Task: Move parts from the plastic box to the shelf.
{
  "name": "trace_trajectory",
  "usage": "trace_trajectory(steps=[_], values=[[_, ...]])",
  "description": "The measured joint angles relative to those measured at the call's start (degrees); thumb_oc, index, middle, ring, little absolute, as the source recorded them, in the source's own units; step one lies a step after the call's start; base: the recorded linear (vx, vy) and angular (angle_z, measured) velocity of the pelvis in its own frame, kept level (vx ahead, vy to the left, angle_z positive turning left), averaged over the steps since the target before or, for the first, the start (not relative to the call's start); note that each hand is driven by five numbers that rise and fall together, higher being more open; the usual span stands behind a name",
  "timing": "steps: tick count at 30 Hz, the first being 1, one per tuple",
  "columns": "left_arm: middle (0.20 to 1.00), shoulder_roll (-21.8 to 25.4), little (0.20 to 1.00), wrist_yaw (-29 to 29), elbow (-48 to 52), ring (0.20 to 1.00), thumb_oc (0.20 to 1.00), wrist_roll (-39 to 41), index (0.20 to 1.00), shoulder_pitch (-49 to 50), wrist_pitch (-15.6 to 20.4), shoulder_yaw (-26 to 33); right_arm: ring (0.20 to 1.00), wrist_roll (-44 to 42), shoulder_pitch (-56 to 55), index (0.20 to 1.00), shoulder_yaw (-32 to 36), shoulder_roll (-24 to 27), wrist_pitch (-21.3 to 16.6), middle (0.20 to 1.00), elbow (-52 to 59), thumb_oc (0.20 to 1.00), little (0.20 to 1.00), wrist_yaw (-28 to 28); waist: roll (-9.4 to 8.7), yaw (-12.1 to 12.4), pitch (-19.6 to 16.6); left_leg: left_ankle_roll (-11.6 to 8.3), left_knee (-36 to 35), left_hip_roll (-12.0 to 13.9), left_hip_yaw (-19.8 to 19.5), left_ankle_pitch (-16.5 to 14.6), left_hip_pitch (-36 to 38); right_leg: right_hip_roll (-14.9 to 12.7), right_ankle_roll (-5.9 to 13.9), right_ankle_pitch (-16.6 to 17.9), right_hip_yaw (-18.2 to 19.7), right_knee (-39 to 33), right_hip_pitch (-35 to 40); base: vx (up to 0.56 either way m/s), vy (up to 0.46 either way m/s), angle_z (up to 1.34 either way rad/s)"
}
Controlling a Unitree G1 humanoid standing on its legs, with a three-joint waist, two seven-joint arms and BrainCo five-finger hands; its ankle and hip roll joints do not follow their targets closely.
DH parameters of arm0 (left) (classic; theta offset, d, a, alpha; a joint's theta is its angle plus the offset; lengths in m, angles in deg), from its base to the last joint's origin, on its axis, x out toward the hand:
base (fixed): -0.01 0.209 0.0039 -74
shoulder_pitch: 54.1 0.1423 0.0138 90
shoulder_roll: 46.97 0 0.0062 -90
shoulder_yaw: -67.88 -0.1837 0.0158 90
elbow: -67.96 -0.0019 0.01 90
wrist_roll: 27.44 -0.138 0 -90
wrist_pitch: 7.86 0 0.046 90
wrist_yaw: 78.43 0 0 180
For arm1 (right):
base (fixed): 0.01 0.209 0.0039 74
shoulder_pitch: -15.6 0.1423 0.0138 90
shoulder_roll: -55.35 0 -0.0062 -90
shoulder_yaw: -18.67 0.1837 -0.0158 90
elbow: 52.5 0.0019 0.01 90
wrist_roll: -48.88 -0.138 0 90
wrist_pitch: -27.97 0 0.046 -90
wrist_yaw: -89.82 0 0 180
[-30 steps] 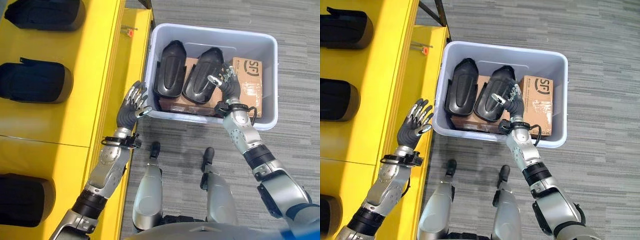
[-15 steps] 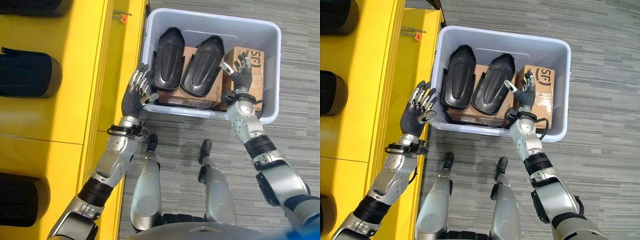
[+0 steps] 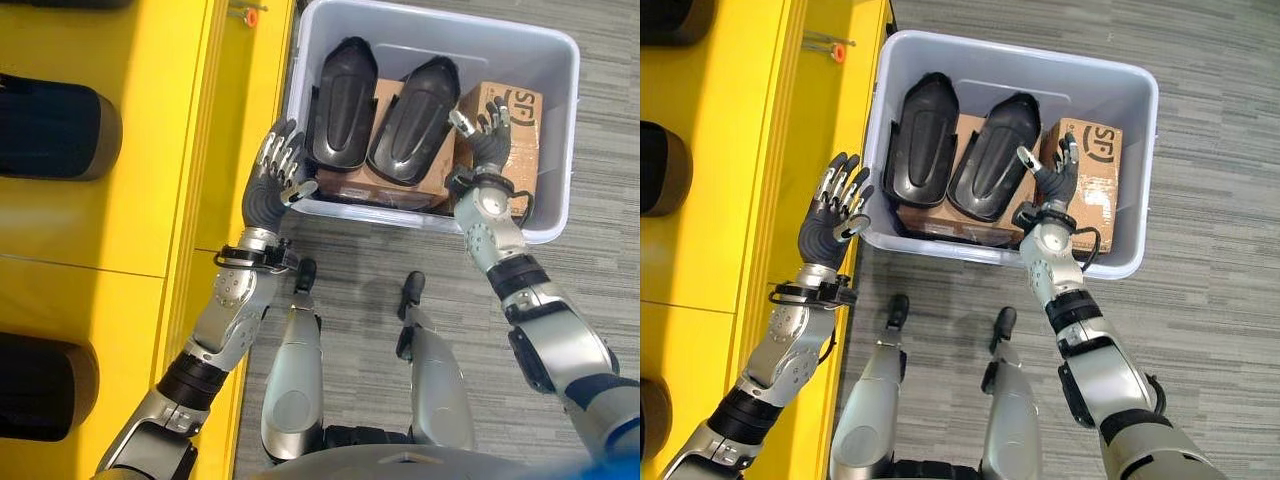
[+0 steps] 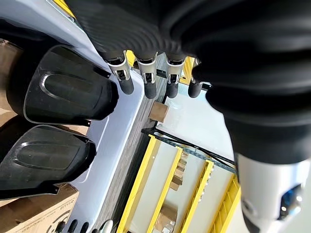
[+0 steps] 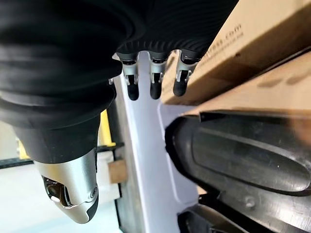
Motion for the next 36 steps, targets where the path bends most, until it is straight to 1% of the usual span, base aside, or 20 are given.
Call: trace_trajectory(steps=[3,7,11,13,15,18,24,27,31,32,34,35,36], values=[[1.000,0.09,1.000,-0.14,0.00,1.000,1.000,0.00,1.000,-0.26,0.00,-0.03,1.000,-0.03,0.77,1.000,-0.04,-0.12,-0.03,1.000,-0.93,1.000,1.000,0.24,0.01,0.38,0.05,0.00,0.19,-0.16,-0.47,0.00,-0.45,-0.12,0.00,-0.01,-0.32,-0.01,-0.05,0.01,-0.008,0.09],[1.000,0.20,1.000,-1.00,0.01,1.000,1.000,0.00,1.000,-0.59,0.14,-0.07,1.000,-1.13,2.65,1.000,-0.02,-0.11,-0.05,1.000,-7.97,1.000,1.000,0.38,0.02,1.07,0.07,-0.07,0.34,-0.19,-0.76,0.04,-1.14,-0.11,-0.01,-0.01,-0.59,0.00,-0.58,0.01,0.000,0.03],[1.000,0.19,1.000,-1.28,0.03,1.000,1.000,0.04,1.000,-0.79,0.19,-0.35,1.000,-1.15,3.51,1.000,-0.18,0.05,-0.01,1.000,-10.49,1.000,1.000,0.24,0.04,1.21,0.07,-0.08,0.91,-0.21,-0.85,0.05,-2.91,-0.09,-0.05,0.03,-0.61,0.24,-2.16,0.00,0.000,0.00],[1.000,0.17,1.000,-1.30,0.03,1.000,1.000,0.52,1.000,-0.92,0.18,-1.39,1.000,-1.15,3.74,1.000,-0.62,0.04,0.60,1.000,-11.86,1.000,1.000,0.07,0.04,1.39,0.10,-0.07,1.00,-0.33,-0.89,0.05,-3.11,-0.16,-0.01,0.14,-0.61,0.25,-2.33,0.00,0.000,0.00],[1.000,0.16,1.000,-1.29,0.04,1.000,1.000,1.28,1.000,-1.25,0.20,-1.77,1.000,-1.85,5.39,1.000,-0.55,0.02,0.73,1.000,-16.11,1.000,1.000,-0.25,0.06,1.65,0.11,-0.07,1.21,-0.60,-0.98,0.04,-3.32,-0.36,0.01,0.14,-0.65,0.28,-2.44,0.00,0.010,0.02],[1.000,0.21,1.000,-1.30,0.07,1.000,1.000,1.57,1.000,-1.40,0.26,-1.73,1.000,-2.20,5.56,1.000,-0.09,0.09,0.76,1.000,-16.85,1.000,1.000,-0.50,0.07,1.66,0.11,-0.06,1.69,-1.10,-0.92,0.04,-4.27,-0.81,0.14,0.20,-0.54,0.51,-3.29,0.00,0.004,0.01],[1.000,0.24,1.000,-1.35,0.07,1.000,1.000,1.59,1.000,-2.10,0.42,-1.77,1.000,-2.78,6.18,1.000,0.14,0.32,1.41,1.000,-22.25,1.000,1.000,-1.07,0.18,1.78,0.17,0.27,2.97,-1.69,-0.93,-0.14,-5.94,-1.31,0.50,0.52,-0.40,0.51,-4.27,0.00,0.000,0.00],[1.000,0.22,1.000,-1.38,0.07,1.000,1.000,1.59,1.000,-2.13,1.28,-1.78,1.000,-2.62,6.76,1.000,-0.28,0.49,2.00,1.000,-22.44,1.000,1.000,-1.35,0.19,1.72,0.17,0.32,3.33,-1.89,-0.82,-0.16,-6.71,-1.48,0.47,0.81,-0.23,0.47,-5.03,0.00,0.000,0.00],[1.000,0.22,1.000,-1.99,0.07,1.000,1.000,1.59,1.000,-1.98,1.29,-1.91,1.000,-2.11,7.64,1.000,-0.47,0.50,2.52,1.000,-23.29,1.000,1.000,-1.49,0.19,1.94,0.17,0.38,3.73,-1.96,-0.93,-0.10,-8.14,-1.49,0.44,1.10,-0.28,0.43,-6.10,0.00,-0.005,0.02],[1.000,0.22,1.000,-2.34,0.07,1.000,1.000,1.59,1.000,-2.65,1.32,-2.39,1.000,-2.11,9.07,1.000,-0.78,0.43,3.15,1.000,-27.68,1.000,1.000,-1.49,0.21,2.00,0.17,0.44,4.33,-2.12,-1.28,-0.16,-9.20,-1.56,0.49,1.22,-0.65,0.42,-6.63,0.02,-0.012,0.06],[1.000,0.20,1.000,-2.45,0.07,1.000,1.000,1.58,1.000,-2.51,1.34,-2.45,1.000,-2.05,9.39,1.000,-1.30,0.51,3.20,1.000,-28.07,1.000,1.000,-1.36,0.21,2.16,0.17,0.48,4.47,-2.20,-1.27,-0.19,-9.33,-1.65,0.51,1.23,-0.66,0.41,-6.67,0.01,-0.006,0.03],[1.000,0.14,1.000,-2.47,0.07,1.000,1.000,1.57,1.000,-2.79,1.38,-2.89,1.000,-1.78,10.51,1.000,-2.96,0.76,3.32,1.000,-28.14,1.000,1.000,-0.64,0.20,1.90,0.17,0.51,5.19,-2.20,-1.37,-0.21,-10.69,-1.56,0.40,1.42,-0.67,0.42,-7.69,0.00,0.000,0.00],[1.000,0.12,1.000,-2.47,0.06,1.000,1.000,1.57,1.000,-2.85,1.38,-3.11,1.000,-0.97,10.96,1.000,-3.01,0.89,3.45,1.000,-28.14,1.000,1.000,-0.66,0.20,1.62,0.17,0.51,5.35,-2.26,-1.39,-0.21,-11.21,-1.59,0.36,1.54,-0.65,0.42,-8.12,0.00,0.000,0.00]])
